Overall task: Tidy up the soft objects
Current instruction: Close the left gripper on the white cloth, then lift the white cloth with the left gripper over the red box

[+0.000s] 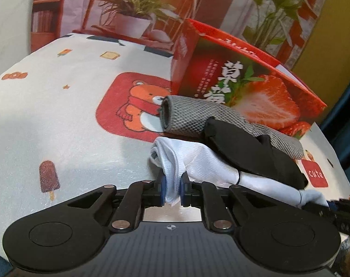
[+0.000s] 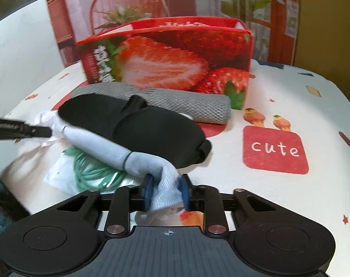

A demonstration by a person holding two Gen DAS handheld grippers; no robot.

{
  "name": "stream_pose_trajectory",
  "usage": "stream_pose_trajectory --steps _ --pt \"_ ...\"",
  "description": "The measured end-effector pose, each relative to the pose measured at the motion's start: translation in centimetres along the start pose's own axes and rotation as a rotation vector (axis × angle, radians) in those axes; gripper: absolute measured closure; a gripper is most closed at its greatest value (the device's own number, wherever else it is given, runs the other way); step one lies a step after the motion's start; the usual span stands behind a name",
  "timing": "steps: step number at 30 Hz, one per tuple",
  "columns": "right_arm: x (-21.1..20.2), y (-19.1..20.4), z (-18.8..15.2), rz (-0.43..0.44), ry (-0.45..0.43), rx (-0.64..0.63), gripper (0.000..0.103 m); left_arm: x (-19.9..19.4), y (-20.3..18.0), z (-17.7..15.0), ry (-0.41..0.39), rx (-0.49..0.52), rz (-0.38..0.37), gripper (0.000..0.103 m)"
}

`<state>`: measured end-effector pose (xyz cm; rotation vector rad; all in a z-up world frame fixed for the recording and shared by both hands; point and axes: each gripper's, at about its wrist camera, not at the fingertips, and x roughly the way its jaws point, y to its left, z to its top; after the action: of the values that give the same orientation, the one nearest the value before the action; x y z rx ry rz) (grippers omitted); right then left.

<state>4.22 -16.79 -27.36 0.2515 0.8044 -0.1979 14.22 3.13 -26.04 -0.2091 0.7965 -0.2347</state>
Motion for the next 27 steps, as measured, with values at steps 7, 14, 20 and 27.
stream_pose_trajectory --steps 7,14,20,27 --pt "1.5 -1.5 1.6 -0.005 -0.003 0.065 0.087 -0.2 -0.7 -0.1 -0.012 0.039 -0.019 0.092" --pt "-0.1 -1.6 1.8 0.017 -0.062 0.102 0.087 -1.1 -1.0 0.1 -0.055 0.066 -0.034 0.093" --pt "-2.9 -1.6 2.2 0.016 -0.187 0.097 0.087 -2.7 -1.9 0.3 -0.133 0.108 -0.062 0.093" --pt "-3.7 -1.4 2.9 0.013 -0.221 0.088 0.087 -3.5 -2.3 0.5 -0.164 0.114 -0.071 0.093"
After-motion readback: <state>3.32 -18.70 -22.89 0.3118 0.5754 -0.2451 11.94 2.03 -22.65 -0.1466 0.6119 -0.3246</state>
